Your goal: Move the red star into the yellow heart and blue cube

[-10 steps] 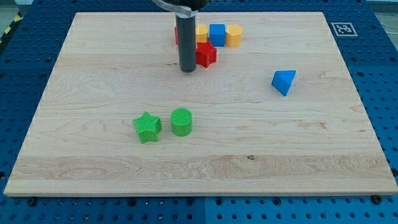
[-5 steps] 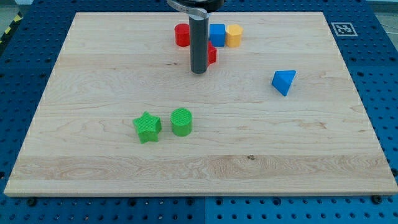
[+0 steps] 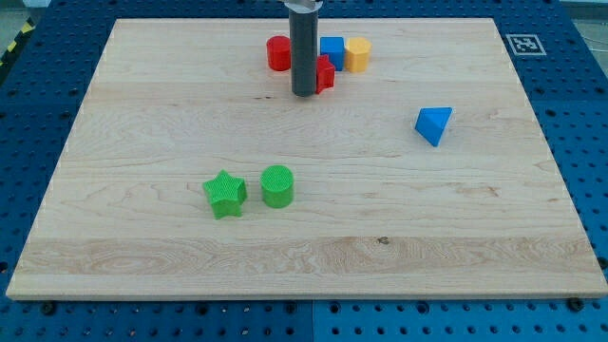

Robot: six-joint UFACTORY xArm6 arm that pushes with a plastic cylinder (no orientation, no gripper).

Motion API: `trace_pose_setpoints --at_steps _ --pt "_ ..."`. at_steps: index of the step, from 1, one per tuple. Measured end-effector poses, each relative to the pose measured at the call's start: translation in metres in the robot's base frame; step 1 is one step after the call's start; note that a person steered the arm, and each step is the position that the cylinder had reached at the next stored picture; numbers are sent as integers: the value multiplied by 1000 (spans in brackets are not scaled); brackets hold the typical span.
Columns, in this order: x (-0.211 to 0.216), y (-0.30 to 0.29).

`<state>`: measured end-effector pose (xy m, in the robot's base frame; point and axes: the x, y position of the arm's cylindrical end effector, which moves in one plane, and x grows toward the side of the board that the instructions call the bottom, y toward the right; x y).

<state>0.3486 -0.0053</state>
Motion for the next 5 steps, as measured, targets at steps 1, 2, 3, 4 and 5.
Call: trace_pose_setpoints --at_steps 1,2,3,4,5 --pt "10 0" --pt "30 9" --pt "53 33" --pt "56 55" --pt "56 71"
